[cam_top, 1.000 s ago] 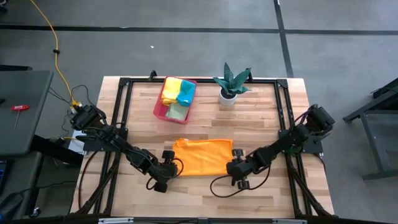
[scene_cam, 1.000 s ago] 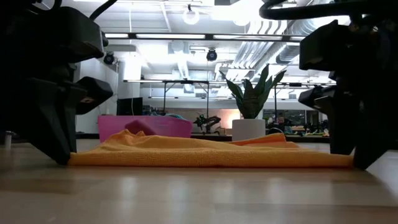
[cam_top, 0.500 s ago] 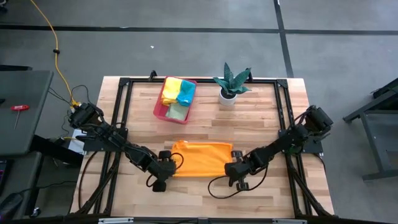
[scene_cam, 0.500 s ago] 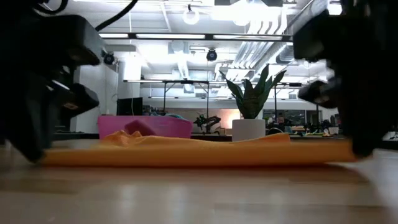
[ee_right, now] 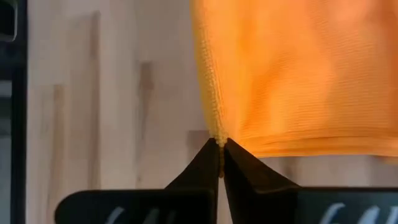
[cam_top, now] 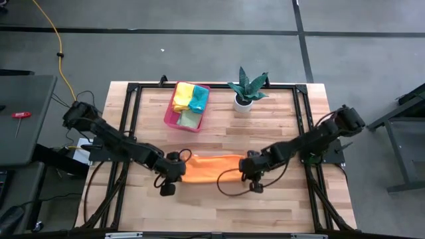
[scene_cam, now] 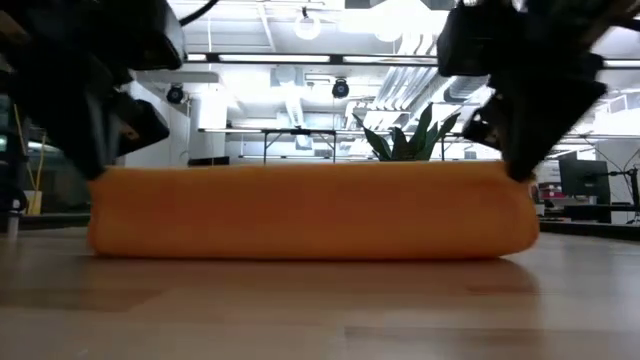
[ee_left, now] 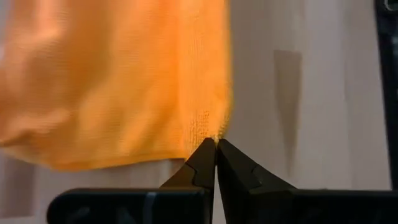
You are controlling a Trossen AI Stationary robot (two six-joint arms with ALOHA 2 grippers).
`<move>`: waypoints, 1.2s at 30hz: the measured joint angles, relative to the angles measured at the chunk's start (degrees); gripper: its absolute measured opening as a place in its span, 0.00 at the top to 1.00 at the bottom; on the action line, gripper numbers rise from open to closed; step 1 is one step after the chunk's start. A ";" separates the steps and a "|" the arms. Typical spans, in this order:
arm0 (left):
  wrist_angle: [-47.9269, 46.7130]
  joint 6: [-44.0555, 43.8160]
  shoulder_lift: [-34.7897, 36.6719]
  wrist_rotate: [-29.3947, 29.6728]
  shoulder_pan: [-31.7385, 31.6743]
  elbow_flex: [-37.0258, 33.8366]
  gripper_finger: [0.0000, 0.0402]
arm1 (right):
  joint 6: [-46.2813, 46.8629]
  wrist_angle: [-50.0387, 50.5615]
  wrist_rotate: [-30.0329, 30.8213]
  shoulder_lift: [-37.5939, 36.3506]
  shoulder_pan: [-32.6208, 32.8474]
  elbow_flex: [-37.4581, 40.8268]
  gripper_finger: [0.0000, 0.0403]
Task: Fold microfiber towels
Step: Fold the orange microfiber cloth
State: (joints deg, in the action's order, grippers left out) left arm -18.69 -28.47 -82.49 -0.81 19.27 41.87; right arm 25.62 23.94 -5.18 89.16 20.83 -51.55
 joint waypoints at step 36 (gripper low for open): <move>-5.49 -12.94 -1.79 19.43 -6.38 0.22 0.98 | 10.47 8.87 13.33 -1.70 -7.68 -0.03 1.00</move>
State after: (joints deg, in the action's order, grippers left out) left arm -24.18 -41.41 -84.28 18.62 12.88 42.09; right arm 36.09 32.81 8.15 87.46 13.15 -51.57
